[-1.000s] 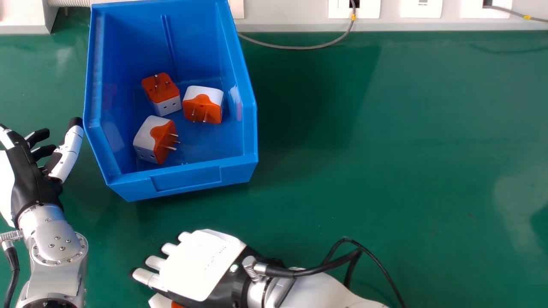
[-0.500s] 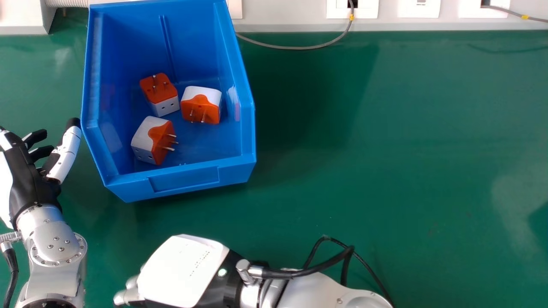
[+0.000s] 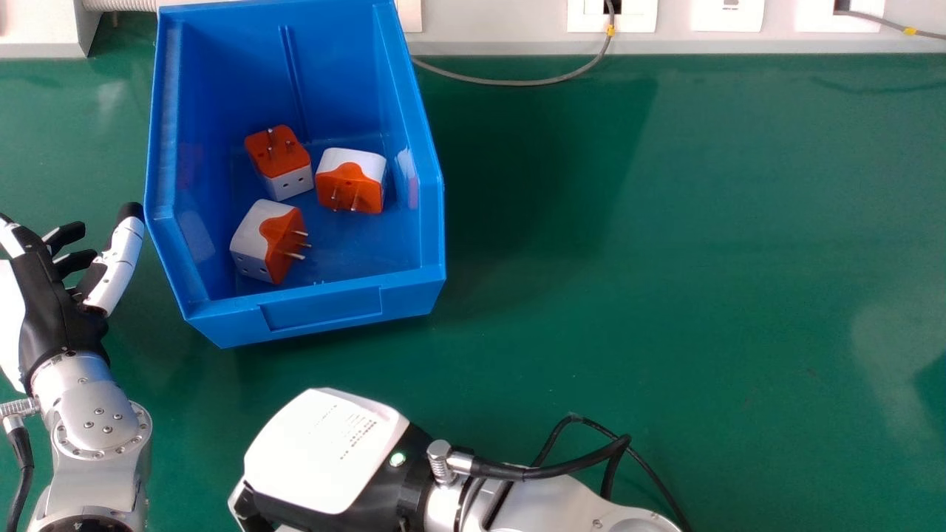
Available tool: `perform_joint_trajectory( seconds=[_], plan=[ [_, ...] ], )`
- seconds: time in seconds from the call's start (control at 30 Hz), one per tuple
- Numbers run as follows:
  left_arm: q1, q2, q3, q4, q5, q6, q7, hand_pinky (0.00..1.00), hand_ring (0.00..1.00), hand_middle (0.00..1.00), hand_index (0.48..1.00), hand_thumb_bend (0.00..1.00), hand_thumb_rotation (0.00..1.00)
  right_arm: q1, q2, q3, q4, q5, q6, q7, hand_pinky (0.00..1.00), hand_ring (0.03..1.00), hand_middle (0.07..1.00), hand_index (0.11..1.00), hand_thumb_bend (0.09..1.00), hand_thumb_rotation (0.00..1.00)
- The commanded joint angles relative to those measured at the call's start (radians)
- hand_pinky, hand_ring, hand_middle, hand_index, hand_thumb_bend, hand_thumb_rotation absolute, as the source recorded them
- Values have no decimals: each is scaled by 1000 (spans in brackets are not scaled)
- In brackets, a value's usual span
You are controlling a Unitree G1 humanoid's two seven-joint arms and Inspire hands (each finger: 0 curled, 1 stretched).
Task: Pick all objects and put in blue box
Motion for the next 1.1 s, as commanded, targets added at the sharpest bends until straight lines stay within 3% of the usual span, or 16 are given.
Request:
perform_joint_trajectory(
  seconds=[0.0,0.4,0.63,1.07],
  plan=[
    [4,-7,-4,3,1,12,-13,598,745,814,871,632,546,14,19,-25,-55,22,15,-24,358,471,613,500,510,1],
    [-1,-8,-2,8,0,13,-13,601,746,814,871,634,547,62,25,-80,-136,49,56,-80,353,403,521,542,510,0],
    [3,-9,-4,4,4,9,-8,600,746,814,871,635,548,88,7,-125,-186,140,-20,-127,344,385,502,552,509,0],
    [2,-7,-7,4,6,12,-7,599,745,814,871,636,548,101,1,-170,-206,186,-74,-160,312,370,484,550,509,0]
  ],
)
